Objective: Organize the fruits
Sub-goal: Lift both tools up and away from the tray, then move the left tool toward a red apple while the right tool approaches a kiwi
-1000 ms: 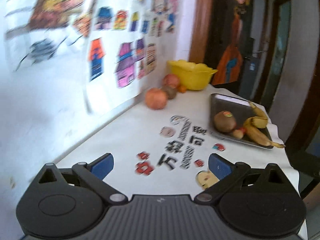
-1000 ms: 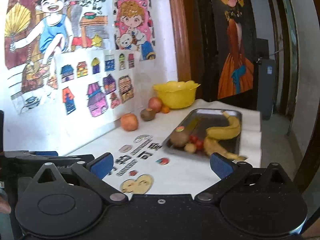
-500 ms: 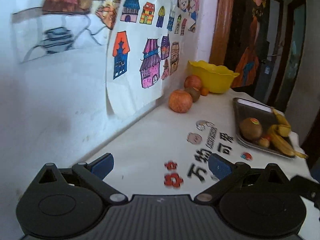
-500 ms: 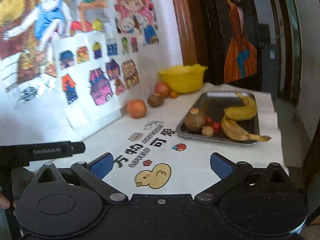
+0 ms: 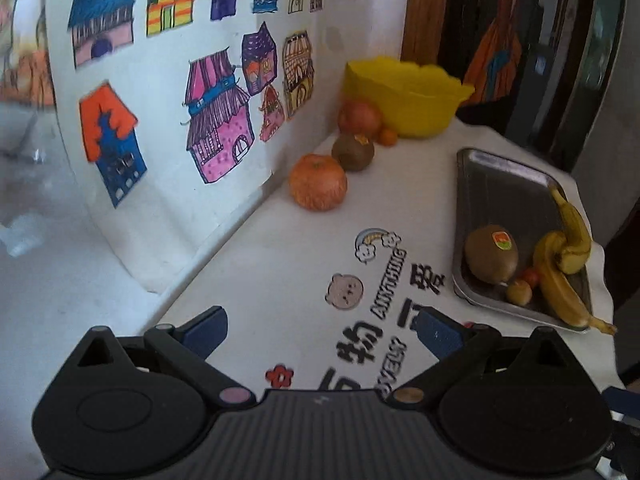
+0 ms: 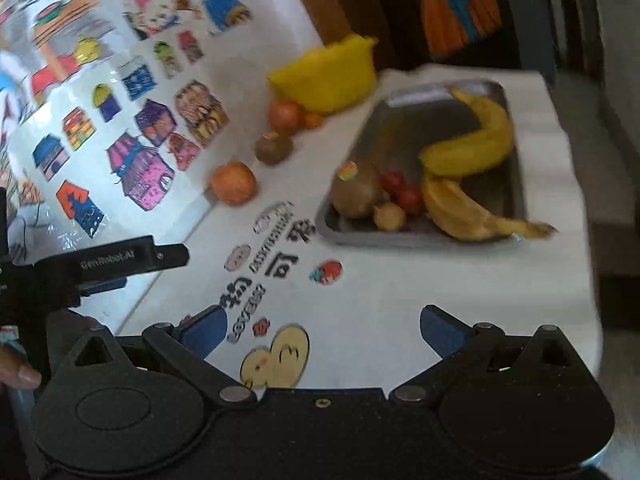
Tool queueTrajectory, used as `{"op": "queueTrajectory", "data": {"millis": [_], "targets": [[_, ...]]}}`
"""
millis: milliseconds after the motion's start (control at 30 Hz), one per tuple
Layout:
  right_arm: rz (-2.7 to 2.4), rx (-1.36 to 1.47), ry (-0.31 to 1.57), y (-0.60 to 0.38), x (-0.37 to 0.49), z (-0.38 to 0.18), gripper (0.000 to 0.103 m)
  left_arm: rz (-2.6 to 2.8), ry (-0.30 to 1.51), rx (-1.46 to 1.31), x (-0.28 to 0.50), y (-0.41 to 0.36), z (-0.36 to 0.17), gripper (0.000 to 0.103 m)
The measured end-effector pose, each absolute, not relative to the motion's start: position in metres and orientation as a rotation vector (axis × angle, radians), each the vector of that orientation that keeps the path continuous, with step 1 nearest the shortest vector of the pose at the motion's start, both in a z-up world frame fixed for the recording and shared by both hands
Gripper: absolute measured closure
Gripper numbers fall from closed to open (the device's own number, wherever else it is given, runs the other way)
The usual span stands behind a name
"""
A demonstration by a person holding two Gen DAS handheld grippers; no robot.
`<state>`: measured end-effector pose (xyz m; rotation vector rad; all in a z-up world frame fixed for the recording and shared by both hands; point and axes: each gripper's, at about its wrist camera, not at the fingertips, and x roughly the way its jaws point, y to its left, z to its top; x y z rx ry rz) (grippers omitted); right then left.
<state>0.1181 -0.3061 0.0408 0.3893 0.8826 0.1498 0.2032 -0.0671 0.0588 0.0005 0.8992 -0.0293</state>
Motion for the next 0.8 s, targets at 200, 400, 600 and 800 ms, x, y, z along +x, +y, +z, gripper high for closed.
{"op": "queueTrajectory", "data": {"millis": [200, 400, 600, 800], "targets": [[0.058, 0.453, 1.026, -0.337, 0.101, 0.110, 0.001, 0.004, 0.999, 0.001, 0.201, -0.078, 0.126, 0.001], [0.007, 0.451, 0.978, -0.389, 0.098, 0.205, 0.001, 0.052, 0.943, -0.052, 0.193, -0.096, 0.205, 0.000], [0.086, 0.435, 0.870, -0.428, 0.113, 0.283, 0.001, 0.125, 0.871, -0.117, 0.183, -0.114, 0.259, 0.000], [0.174, 0.310, 0.786, -0.437, 0.145, 0.317, 0.001, 0.201, 0.868, -0.131, 0.195, -0.120, 0.271, 0.000]]}}
